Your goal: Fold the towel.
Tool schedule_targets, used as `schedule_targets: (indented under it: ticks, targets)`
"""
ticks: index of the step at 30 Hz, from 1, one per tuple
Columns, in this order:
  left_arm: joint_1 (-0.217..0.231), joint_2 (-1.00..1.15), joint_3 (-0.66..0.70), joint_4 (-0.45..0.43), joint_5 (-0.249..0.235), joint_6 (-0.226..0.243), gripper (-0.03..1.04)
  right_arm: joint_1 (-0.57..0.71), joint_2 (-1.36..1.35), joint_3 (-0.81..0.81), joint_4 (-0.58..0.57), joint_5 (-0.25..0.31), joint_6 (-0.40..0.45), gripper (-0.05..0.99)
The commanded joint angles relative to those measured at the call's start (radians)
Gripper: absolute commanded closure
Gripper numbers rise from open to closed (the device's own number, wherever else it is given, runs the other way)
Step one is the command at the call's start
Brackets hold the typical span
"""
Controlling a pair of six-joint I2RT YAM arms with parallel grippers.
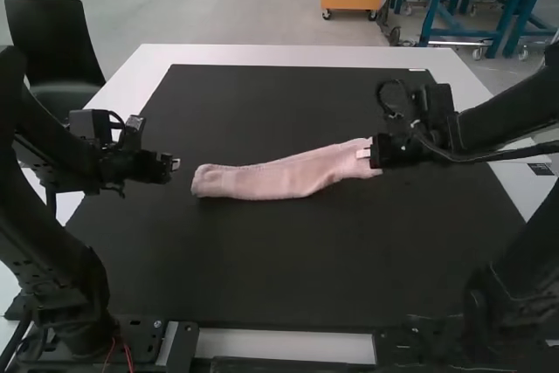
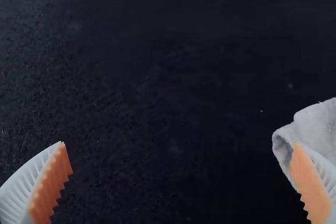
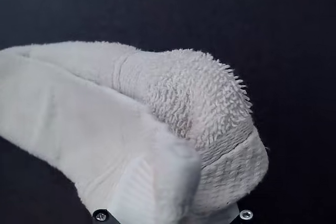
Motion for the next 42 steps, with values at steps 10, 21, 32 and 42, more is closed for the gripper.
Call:
schedule_targets:
  ticks: [10, 21, 32, 42]
  targets:
    - [0.005, -0.018, 0.026, 0.006, -0.037, -0.005, 0.04, 0.178, 0.066, 0.047, 0.027, -0.021, 0.072, 0.96]
    - [0.004, -0.018, 0.031, 0.025, -0.047, 0.000, 0.04, 0.300, 0.208, 0.181, 0.034, -0.001, 0.075, 0.96]
    - [0.005, -0.019, 0.019, 0.075, -0.052, 0.012, 0.04, 0.393, 0.354, 0.342, 0.029, 0.002, 0.091, 0.96]
    - [0.004, -0.018, 0.023, 0.083, -0.050, 0.008, 0.04, 0.461, 0.440, 0.437, 0.027, 0.011, 0.126, 0.96]
